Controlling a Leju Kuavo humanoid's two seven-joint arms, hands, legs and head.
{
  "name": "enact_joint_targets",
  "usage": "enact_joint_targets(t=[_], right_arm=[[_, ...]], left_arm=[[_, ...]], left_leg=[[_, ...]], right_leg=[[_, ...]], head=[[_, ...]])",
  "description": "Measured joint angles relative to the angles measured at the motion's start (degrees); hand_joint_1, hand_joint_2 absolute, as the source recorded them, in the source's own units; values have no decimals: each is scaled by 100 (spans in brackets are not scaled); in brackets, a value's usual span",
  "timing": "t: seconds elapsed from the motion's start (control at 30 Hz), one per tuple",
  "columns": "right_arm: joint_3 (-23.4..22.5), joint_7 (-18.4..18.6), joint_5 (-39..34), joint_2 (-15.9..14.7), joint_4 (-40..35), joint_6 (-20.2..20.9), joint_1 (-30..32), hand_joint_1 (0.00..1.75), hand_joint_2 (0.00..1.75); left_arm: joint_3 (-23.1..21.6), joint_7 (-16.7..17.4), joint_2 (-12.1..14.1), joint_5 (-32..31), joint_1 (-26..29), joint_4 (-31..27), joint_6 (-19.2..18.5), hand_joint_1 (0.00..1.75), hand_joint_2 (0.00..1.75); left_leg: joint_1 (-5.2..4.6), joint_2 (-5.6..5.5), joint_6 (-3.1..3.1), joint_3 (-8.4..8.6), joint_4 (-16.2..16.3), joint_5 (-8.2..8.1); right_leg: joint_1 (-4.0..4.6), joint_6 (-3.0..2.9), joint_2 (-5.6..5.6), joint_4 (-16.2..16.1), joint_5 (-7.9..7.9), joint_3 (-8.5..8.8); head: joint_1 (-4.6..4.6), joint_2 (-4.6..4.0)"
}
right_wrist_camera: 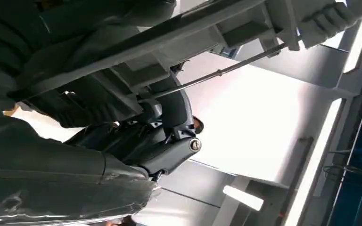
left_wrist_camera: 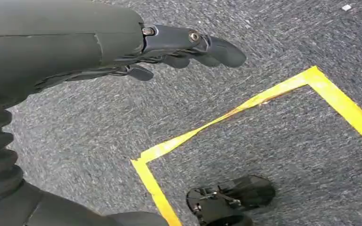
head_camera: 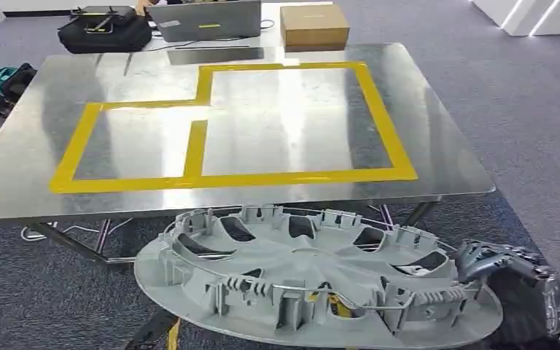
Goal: Take the parts from the cabinet and place them on the table.
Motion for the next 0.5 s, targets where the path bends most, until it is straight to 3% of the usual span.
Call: enact_joint_targets(t=[0.07, 0.1, 0.13, 0.17, 0.2, 0.27, 0.3, 0.33, 0.4, 0.43, 0.47, 0.5], right_arm=[[2, -2, -4, 0, 0, 0, -11, 175, 175], [2, -2, -4, 0, 0, 0, -16, 175, 175], [7, -2, -4, 0, 15, 0, -17, 175, 175], [4, 0, -13, 0, 15, -2, -14, 175, 175], [4, 4, -11, 0, 20, -2, -7, 175, 175], [2, 4, 2, 0, 22, 0, -5, 175, 175], [2, 4, 0, 0, 22, 0, -10, 175, 175], [2, 0, 0, 0, 22, 0, -11, 175, 175], [2, -2, -4, 0, 22, 0, -12, 175, 175], [2, 2, -4, 0, 22, 0, -11, 175, 175], [2, 2, -4, 0, 22, 0, -10, 175, 175], [4, 2, -7, 0, 22, 0, -11, 175, 175]], left_arm=[[-2, -7, -7, 0, 0, 0, 0, 0, 175], [-7, -18, -4, 0, -3, 0, 2, 0, 175], [-9, -20, 24, 2, -15, -2, 4, 0, 175], [-20, -20, 17, 0, -13, -2, 9, 0, 175], [-31, -20, 17, 2, -8, -2, 9, 0, 175], [-44, -22, 20, 0, -12, -2, 2, 0, 175], [-55, -28, 22, -2, -16, -2, -4, 0, 175], [-83, -35, 20, -9, -33, -2, -9, 0, 175], [-94, -35, 15, -19, -49, -2, -20, 0, 175], [-96, -31, 15, -17, -41, -2, -22, 0, 175], [-96, -13, 15, -2, -27, -2, -22, 0, 175], [-94, 0, 17, 18, -17, -2, -20, 0, 175]], left_leg=[[68, -20, -98, 55, 61, -79], [99, -25, -165, 66, 132, -142], [63, -33, -227, 21, 203, -190], [61, -36, -239, -6, 235, -181], [57, -36, -249, -8, 224, -173], [74, -34, -281, -2, 228, -218], [70, 42, -308, -14, 298, -268], [62, 110, -328, -145, 560, -408], [65, 132, -345, -669, 1532, -824], [64, 132, -341, -901, 1925, -939], [64, 132, -332, -1073, 2145, -925], [62, 132, -314, -1082, 2078, -765]], right_leg=[[-58, 78, -4, -985, 557, 490], [-87, 163, 17, -1417, 624, 709], [-45, 132, 82, -1462, 512, 822], [-43, -13, 94, -1425, 511, 770], [-34, -49, 94, -1392, 497, 740], [-42, -143, 89, -1362, 461, 731], [-43, -201, 81, -1369, 452, 754], [-43, -233, 54, -1373, 434, 771], [-37, -267, 13, -1373, 414, 775], [-34, -281, 3, -1372, 405, 779], [-30, -293, -1, -1372, 393, 791], [-29, -296, -1, -1372, 380, 815]], head=[[-2, 0], [3, 0], [54, 0], [48, 0], [-13, 0], [-15, 0], [-17, 0], [-74, 0], [-76, 0], [-81, 0], [-79, 0], [-81, 0]])
